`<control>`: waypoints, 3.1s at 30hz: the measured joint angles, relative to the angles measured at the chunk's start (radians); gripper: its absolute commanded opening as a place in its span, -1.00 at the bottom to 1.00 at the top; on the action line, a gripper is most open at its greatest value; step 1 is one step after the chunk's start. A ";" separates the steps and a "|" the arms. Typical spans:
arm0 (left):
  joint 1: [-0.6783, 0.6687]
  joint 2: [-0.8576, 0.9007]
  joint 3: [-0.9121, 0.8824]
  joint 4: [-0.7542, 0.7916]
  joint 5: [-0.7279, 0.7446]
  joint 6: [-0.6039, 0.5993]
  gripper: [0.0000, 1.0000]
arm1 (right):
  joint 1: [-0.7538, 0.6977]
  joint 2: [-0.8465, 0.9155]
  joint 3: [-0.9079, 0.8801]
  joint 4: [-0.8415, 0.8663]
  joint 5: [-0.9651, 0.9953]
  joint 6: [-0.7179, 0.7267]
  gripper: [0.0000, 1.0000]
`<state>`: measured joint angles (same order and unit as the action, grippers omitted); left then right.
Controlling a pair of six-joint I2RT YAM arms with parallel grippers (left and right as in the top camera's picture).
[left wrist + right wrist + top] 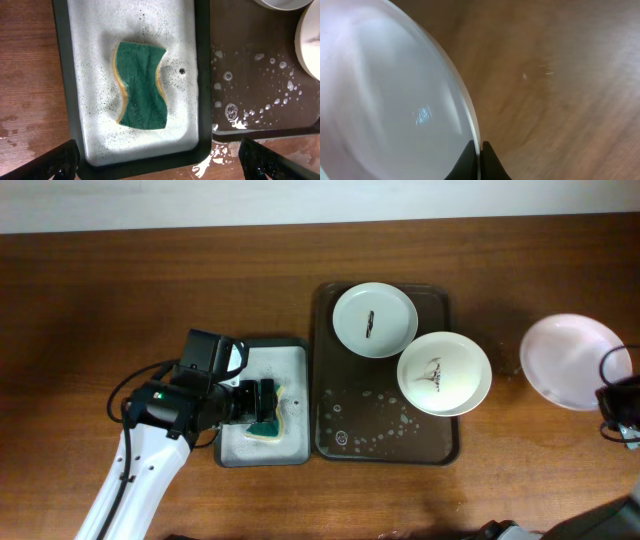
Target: Clean dirty plates on tray and stack at the side
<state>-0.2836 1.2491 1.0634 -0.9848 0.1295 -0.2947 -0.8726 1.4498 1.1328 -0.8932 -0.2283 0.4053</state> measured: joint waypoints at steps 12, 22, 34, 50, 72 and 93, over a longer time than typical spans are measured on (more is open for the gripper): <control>0.000 0.000 0.000 0.000 0.000 0.000 0.99 | 0.146 0.219 0.000 0.057 -0.046 -0.031 -0.10; 0.000 0.000 0.000 0.000 -0.003 0.000 0.99 | 0.608 0.282 0.004 0.160 0.175 -0.219 -0.31; 0.000 0.000 0.000 0.000 -0.003 0.000 0.99 | 0.644 0.198 0.008 -0.016 0.049 -0.221 -0.92; 0.000 0.000 0.000 0.008 -0.006 -0.001 0.99 | 1.031 -0.079 -0.215 0.017 0.140 -0.124 -0.13; -0.093 0.423 0.031 0.097 -0.026 -0.094 0.35 | 1.031 -0.369 -0.182 -0.108 0.080 -0.144 0.07; -0.087 0.405 0.006 0.120 -0.043 -0.090 0.34 | 1.031 -0.368 -0.182 -0.106 0.080 -0.144 0.04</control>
<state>-0.3710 1.6543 1.0698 -0.8650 0.0868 -0.3851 0.1581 1.0821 0.9508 -0.9997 -0.1482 0.2615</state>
